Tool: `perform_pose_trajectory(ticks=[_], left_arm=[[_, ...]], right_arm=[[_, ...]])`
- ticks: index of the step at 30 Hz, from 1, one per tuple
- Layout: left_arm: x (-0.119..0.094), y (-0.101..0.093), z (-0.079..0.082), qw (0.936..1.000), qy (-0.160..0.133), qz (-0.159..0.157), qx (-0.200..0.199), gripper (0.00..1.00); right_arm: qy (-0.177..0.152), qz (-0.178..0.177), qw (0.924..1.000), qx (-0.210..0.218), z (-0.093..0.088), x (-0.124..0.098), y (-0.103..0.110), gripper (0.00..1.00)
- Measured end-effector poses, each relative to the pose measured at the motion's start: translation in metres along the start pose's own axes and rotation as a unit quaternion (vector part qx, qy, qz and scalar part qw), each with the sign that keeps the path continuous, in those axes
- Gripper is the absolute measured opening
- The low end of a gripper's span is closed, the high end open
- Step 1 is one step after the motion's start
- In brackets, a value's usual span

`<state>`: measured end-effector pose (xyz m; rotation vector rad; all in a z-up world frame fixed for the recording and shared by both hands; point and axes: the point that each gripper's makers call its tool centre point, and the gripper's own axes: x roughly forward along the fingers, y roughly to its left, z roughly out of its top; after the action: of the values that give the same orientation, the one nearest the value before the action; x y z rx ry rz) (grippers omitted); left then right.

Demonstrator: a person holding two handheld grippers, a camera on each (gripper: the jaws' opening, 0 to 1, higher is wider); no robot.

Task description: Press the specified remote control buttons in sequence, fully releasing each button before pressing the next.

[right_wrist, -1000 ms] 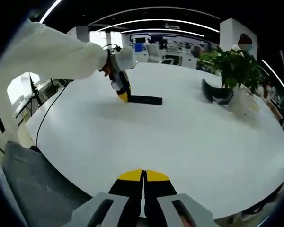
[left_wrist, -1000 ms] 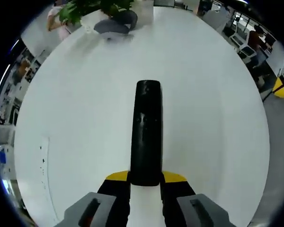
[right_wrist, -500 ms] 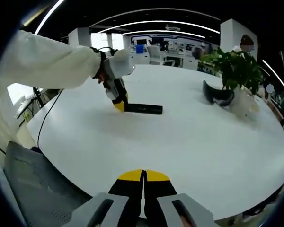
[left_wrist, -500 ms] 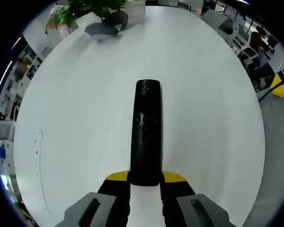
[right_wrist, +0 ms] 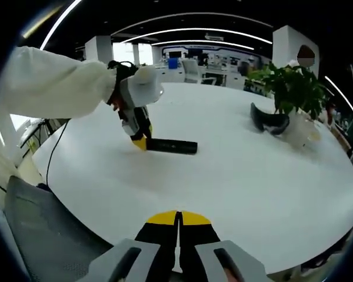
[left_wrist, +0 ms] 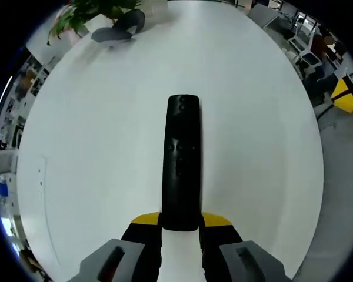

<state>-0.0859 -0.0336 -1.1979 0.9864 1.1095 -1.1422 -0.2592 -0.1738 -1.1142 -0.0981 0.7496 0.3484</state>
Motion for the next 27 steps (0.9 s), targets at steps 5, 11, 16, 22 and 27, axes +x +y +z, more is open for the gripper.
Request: perform_pose_trajectory(ticks=[5, 11, 16, 22, 27], left_arm=[[-0.001, -0.010, -0.002, 0.9999, -0.009, 0.006, -0.007, 0.23], [-0.001, -0.016, -0.003, 0.9994, -0.026, 0.006, -0.020, 0.23], [-0.001, -0.030, -0.003, 0.9999, -0.008, -0.002, 0.013, 0.23], [-0.002, -0.042, -0.005, 0.9996, -0.001, -0.005, 0.028, 0.23], [-0.002, -0.056, -0.008, 0.9988, 0.000, -0.010, 0.049, 0.23]], right_arm=[[0.003, -0.001, 1.0000, -0.002, -0.001, 0.000, 0.000, 0.00], [-0.001, -0.001, 1.0000, -0.005, -0.001, -0.001, 0.001, 0.00], [0.002, 0.000, 1.0000, -0.006, -0.001, -0.001, 0.001, 0.00], [0.001, 0.001, 1.0000, -0.007, -0.002, -0.001, 0.001, 0.00], [0.000, 0.001, 1.0000, -0.007, -0.001, 0.000, 0.001, 0.00]])
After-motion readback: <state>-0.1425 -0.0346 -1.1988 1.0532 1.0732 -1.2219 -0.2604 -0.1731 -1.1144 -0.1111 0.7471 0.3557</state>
